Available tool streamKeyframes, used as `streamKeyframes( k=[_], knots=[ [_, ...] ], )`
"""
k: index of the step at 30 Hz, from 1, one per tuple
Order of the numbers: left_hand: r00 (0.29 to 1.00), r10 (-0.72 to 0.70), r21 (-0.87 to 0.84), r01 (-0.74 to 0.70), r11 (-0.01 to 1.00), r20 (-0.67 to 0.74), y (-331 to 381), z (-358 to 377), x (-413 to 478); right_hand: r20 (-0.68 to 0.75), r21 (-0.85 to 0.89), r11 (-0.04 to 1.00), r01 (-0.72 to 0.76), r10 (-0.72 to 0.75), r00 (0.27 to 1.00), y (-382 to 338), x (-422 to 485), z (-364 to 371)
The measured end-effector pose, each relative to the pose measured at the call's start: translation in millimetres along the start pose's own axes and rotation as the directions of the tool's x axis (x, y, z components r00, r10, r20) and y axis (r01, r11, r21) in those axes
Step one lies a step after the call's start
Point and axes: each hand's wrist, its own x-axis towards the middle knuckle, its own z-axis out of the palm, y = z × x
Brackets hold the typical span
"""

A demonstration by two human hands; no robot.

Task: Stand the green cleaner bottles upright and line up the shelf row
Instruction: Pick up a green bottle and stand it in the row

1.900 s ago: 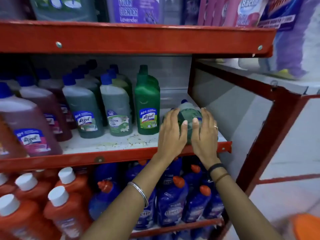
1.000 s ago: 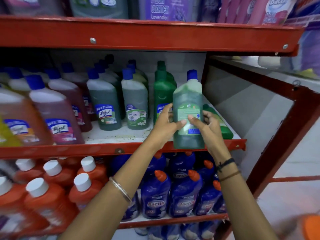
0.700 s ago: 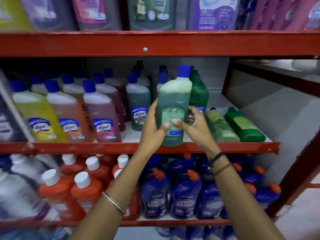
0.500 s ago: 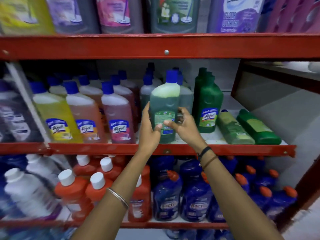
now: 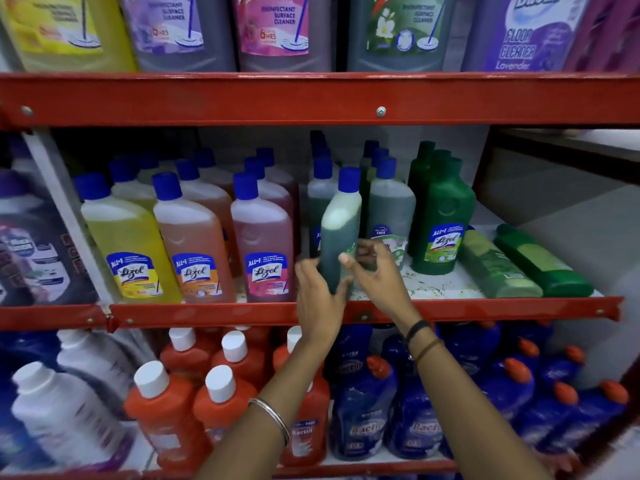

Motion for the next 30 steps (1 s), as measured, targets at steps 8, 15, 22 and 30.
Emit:
streamKeyframes(
  k=[8, 15, 22, 30],
  knots=[
    [0.989, 0.124, -0.181, -0.108, 0.978, 0.08, -2, -5, 2, -0.034, -0.114, 0.993, -0.013, 0.009, 0.999, -8, 9, 10],
    [0.977, -0.063, -0.117, 0.089, 0.989, 0.206, 2, 3, 15, 0.248, -0.036, 0.999, 0.022, -0.013, 0.969, -6, 21, -14],
    [0.999, -0.052, 0.155, 0.051, 0.987, 0.0, 10, 8, 10, 0.303, -0.079, 0.997, 0.011, 0.013, 0.953, -3, 29, -18],
    [0.969, 0.163, 0.161, -0.133, 0.978, -0.186, 24, 22, -5, 0.194, -0.145, 0.989, 0.008, 0.021, 0.981, -3, 17, -33]
  ],
)
